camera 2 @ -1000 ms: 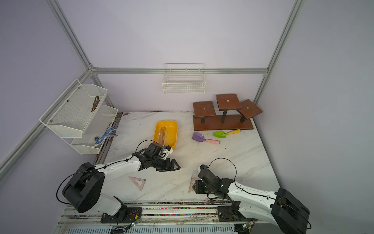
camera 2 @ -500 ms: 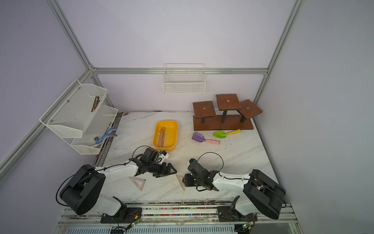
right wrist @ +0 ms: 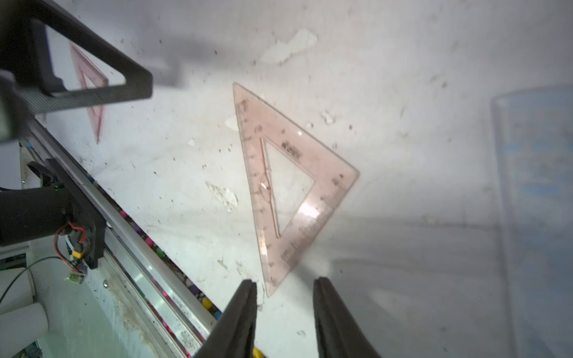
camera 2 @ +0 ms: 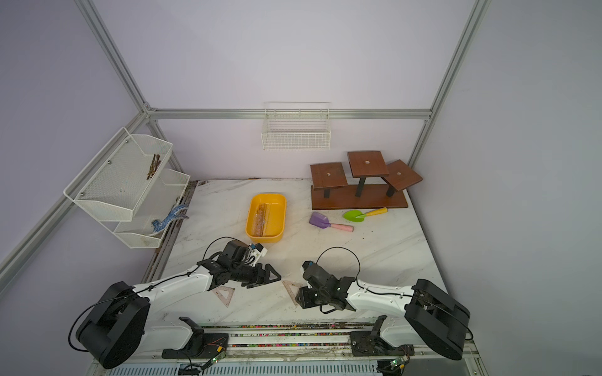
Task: Put the scattered rulers into the storage box
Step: Move the ruler to the center of the board.
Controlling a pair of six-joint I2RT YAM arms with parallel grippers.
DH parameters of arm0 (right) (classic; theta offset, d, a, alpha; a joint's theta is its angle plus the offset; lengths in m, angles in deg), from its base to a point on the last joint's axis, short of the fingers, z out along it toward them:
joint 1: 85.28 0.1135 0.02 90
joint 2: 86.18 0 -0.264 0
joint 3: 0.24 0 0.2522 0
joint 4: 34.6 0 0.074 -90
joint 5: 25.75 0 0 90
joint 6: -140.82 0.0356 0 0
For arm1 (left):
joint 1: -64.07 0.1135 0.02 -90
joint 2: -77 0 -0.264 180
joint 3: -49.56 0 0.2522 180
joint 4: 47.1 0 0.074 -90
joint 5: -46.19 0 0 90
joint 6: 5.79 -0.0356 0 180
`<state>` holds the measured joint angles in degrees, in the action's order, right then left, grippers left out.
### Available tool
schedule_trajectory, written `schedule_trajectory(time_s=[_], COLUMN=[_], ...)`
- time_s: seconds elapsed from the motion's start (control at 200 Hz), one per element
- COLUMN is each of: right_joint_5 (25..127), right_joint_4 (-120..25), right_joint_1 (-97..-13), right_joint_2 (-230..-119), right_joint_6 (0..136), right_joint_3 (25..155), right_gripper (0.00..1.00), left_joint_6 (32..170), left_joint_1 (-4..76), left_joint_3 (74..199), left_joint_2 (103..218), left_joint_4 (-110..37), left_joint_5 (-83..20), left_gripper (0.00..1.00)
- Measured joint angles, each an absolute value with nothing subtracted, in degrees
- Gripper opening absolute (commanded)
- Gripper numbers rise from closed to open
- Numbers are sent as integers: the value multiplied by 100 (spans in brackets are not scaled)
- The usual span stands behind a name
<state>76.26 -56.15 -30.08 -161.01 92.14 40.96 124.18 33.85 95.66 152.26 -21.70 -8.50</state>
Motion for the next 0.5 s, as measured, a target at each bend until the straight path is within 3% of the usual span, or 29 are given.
schedule_trajectory(time_s=[0.5], right_joint_5=[7853], right_joint_4=[-4422], right_joint_1=[-3065], right_joint_2=[-17419], right_joint_6=[9018], right_joint_3=[4725], right_gripper=[36], left_joint_6=[12455], left_joint_1=[3394], left_joint_3=[9524], left_joint_2=[15069], left_joint_4=[-2124], left_joint_5=[-846], left_gripper=[86])
